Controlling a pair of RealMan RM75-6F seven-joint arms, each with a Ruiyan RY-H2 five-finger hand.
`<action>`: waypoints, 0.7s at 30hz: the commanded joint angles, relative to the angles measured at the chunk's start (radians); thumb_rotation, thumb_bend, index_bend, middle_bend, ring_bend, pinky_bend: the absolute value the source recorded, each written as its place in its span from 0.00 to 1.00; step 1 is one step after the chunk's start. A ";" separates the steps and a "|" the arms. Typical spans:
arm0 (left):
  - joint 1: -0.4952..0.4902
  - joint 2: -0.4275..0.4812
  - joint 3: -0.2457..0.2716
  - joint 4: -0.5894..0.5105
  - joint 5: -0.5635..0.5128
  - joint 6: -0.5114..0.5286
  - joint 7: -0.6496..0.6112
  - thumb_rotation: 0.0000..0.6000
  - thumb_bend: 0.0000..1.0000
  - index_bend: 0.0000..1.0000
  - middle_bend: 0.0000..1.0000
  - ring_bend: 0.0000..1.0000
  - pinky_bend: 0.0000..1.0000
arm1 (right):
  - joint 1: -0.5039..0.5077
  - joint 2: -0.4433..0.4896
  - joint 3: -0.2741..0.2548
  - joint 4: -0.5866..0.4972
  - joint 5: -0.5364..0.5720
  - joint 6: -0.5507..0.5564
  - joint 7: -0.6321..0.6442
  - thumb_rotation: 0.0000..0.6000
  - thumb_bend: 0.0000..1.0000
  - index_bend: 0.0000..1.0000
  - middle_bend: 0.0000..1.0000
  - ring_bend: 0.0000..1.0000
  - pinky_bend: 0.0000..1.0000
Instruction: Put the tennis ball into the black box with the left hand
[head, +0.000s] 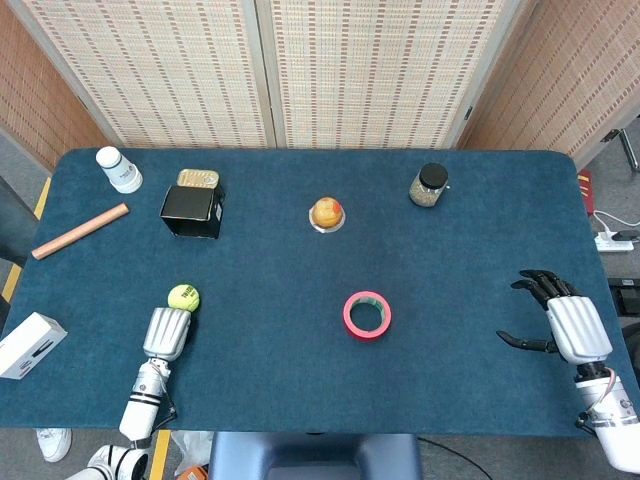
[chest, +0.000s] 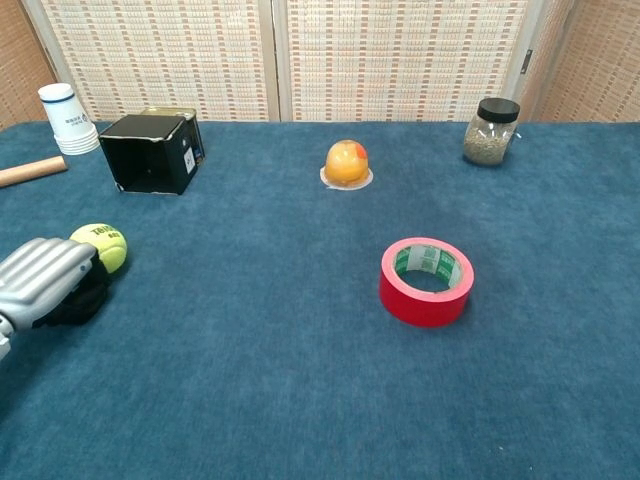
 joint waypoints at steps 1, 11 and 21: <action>-0.026 -0.003 -0.020 -0.008 -0.017 -0.017 0.004 1.00 0.72 1.00 1.00 1.00 1.00 | 0.003 -0.002 0.004 0.002 0.009 -0.008 -0.004 0.88 0.00 0.31 0.18 0.15 0.26; -0.081 -0.016 -0.063 -0.050 -0.081 -0.080 0.056 1.00 0.72 1.00 1.00 1.00 1.00 | 0.012 -0.006 0.016 0.011 0.037 -0.030 -0.006 0.88 0.00 0.31 0.18 0.15 0.26; -0.079 -0.018 -0.063 -0.128 -0.114 -0.081 0.090 1.00 0.72 1.00 1.00 1.00 1.00 | 0.021 -0.012 0.018 0.015 0.048 -0.050 -0.016 0.88 0.00 0.31 0.19 0.15 0.26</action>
